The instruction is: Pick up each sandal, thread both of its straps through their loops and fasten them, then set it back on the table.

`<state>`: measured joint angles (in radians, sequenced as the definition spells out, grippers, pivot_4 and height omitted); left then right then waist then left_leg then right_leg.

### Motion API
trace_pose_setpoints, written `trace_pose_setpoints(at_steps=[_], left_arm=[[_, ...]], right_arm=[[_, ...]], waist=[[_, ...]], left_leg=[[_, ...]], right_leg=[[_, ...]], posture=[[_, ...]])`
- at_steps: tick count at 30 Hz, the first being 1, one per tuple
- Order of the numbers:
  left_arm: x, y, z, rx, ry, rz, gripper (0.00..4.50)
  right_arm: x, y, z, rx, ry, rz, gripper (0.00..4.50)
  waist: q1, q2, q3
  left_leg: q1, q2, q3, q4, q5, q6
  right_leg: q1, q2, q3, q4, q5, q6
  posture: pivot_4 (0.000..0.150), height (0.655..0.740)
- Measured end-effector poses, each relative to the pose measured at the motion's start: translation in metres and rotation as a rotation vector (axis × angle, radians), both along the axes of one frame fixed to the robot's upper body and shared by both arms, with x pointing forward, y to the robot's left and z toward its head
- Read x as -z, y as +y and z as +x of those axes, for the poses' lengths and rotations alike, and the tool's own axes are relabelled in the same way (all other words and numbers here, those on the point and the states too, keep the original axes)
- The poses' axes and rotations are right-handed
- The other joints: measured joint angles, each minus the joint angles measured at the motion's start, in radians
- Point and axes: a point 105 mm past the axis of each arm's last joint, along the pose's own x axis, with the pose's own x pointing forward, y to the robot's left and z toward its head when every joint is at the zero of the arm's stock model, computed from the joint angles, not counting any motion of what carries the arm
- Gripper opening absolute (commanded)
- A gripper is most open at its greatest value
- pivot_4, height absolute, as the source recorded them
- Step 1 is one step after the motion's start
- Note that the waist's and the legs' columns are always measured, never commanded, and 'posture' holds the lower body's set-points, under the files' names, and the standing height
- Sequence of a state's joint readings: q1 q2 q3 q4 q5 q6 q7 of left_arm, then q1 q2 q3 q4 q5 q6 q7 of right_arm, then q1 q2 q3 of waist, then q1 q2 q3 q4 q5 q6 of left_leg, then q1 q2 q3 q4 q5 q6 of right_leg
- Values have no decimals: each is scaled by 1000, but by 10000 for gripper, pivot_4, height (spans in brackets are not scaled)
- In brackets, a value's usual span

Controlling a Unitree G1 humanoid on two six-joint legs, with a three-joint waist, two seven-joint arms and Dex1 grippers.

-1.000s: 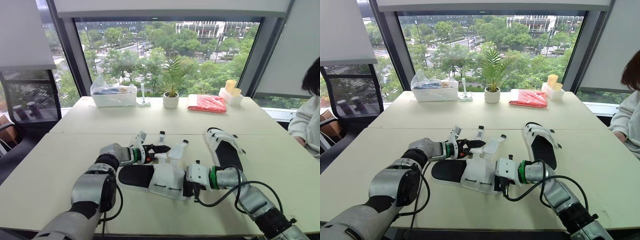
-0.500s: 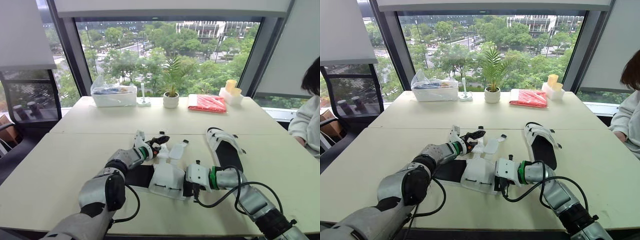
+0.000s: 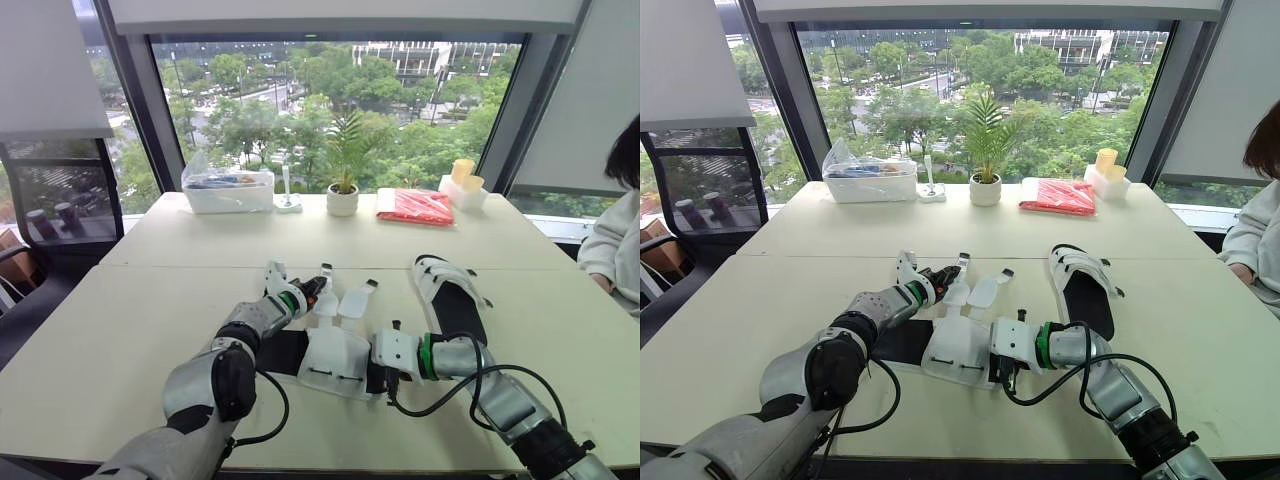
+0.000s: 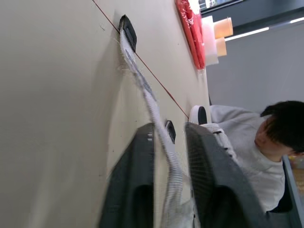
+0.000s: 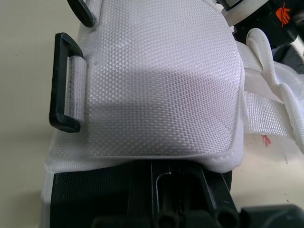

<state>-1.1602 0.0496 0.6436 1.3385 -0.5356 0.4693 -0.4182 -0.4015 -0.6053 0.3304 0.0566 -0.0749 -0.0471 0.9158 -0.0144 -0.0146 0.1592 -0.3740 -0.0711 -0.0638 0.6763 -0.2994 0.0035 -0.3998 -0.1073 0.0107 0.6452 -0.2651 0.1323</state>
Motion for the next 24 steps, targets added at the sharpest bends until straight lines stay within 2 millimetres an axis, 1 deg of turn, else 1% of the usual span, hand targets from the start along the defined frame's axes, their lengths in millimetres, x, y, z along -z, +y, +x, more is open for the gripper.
trace_pose_setpoints(at_steps=[5,9,14,16,17,19,21,23,24], left_arm=[[-10,2,-1,44,-60,-30,377],[-29,0,-5,143,-202,-22,377],[-59,-8,-21,368,-495,24,377],[-70,-7,-30,446,-669,82,377],[-72,-6,-35,474,-738,111,377],[-66,-2,-49,531,-907,235,377],[-53,3,-67,590,-1049,355,377],[-40,11,-91,642,-1207,481,377],[-36,14,-99,655,-1263,529,377]], right_arm=[[0,0,0,3,0,0,0],[0,0,0,3,0,0,0],[0,0,0,2,-1,0,0],[0,1,0,0,-1,0,0],[0,1,0,0,-1,0,0],[-1,2,-1,-6,-3,0,0],[-1,2,-1,-11,-8,0,0],[-1,2,-1,-14,-11,0,0],[-1,2,-1,-14,-12,0,0]], waist=[[0,0,0],[0,0,0],[-1,0,0],[-2,0,0],[-2,0,0],[-3,1,-1],[-3,1,-1],[-3,1,-1],[-1,1,0]], left_leg=[[0,0,0,0,0,0],[0,0,0,-1,0,0],[0,0,0,-3,1,-1],[0,0,0,-5,2,-2],[1,0,0,-8,2,-3],[1,1,0,-11,5,-8],[0,1,0,-12,5,-9],[0,1,0,-14,5,-9],[0,2,0,-14,5,-8]], right_leg=[[0,0,0,0,0,0],[0,0,0,-1,0,0],[0,0,0,-2,0,0],[0,0,0,-3,0,0],[0,-1,0,-4,0,-1],[-1,0,1,-7,1,-2],[-2,0,1,-8,1,-2],[-2,-1,2,-10,2,-3],[-2,-1,2,-11,3,-4]], posture=[[1500,7374],[1500,7374],[1500,7374],[1500,7374],[1500,7374],[1500,7374],[1500,7374],[1500,7374],[1500,7374]])
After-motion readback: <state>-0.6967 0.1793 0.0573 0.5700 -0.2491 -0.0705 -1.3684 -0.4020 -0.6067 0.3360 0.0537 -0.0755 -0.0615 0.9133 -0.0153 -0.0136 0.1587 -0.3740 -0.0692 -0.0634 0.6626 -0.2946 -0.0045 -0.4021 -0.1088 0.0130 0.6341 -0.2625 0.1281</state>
